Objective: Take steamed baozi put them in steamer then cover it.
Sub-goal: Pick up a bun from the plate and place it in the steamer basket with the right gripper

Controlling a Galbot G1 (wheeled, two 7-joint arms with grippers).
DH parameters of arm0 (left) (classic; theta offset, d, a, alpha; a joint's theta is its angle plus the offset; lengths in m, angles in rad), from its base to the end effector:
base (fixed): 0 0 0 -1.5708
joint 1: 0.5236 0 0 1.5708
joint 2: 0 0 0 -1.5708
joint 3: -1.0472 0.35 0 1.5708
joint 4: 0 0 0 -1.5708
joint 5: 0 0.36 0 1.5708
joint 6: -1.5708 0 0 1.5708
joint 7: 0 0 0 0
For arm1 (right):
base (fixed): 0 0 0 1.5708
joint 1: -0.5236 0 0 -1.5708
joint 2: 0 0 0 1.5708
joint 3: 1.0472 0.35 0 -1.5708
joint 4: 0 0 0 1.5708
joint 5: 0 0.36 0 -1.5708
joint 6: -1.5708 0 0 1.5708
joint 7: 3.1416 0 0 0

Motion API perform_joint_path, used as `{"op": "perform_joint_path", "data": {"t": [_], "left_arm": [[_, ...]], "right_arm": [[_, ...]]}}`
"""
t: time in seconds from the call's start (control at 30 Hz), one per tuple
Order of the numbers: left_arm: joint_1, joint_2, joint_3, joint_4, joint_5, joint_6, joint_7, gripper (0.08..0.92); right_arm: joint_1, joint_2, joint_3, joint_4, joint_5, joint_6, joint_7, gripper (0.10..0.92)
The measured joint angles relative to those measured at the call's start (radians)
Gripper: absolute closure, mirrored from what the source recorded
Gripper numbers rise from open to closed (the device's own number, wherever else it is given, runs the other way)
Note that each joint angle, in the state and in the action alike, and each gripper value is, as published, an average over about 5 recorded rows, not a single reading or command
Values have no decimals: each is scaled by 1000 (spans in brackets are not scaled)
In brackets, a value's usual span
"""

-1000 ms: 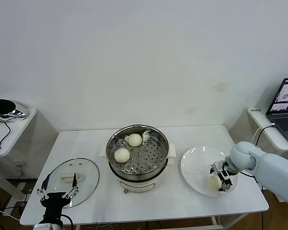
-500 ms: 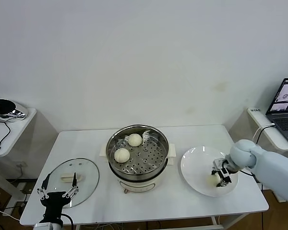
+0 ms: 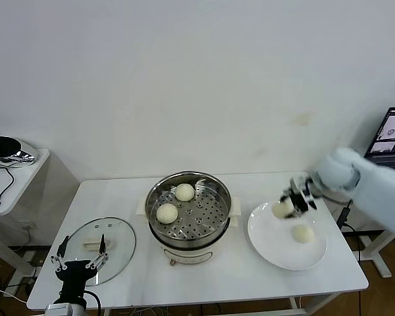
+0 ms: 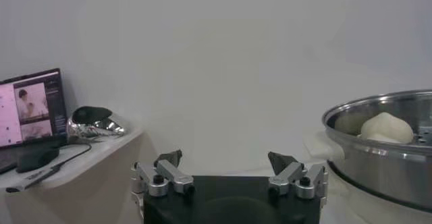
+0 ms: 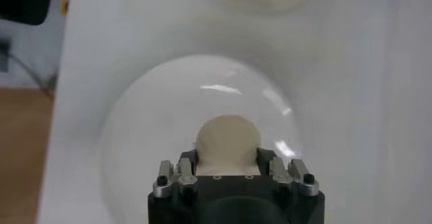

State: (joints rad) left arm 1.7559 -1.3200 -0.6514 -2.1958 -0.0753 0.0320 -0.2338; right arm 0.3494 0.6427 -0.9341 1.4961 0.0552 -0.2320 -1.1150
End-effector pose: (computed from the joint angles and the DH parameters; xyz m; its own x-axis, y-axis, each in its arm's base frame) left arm 0.1380 0.0706 -0.2839 -0.9803 -0.1891 0.0565 -0.1730 0.9610 0.2158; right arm 0.5107 -0.0879 -0.0487 -0.3140 -0.2464 0.9169 -0.8956 -0.2436 -0.3722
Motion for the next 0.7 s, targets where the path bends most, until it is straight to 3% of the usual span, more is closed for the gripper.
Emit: {"op": "perform_joint_path", "data": {"t": [0.37, 0.7], "left_arm": [[0, -7, -16, 2, -1, -10, -2, 177], [8, -14, -32, -14, -8, -11, -3, 177]], "right_arm": [[192, 212, -161, 19, 103, 106, 39, 465], [216, 422, -285, -20, 66, 287, 58, 457]]}}
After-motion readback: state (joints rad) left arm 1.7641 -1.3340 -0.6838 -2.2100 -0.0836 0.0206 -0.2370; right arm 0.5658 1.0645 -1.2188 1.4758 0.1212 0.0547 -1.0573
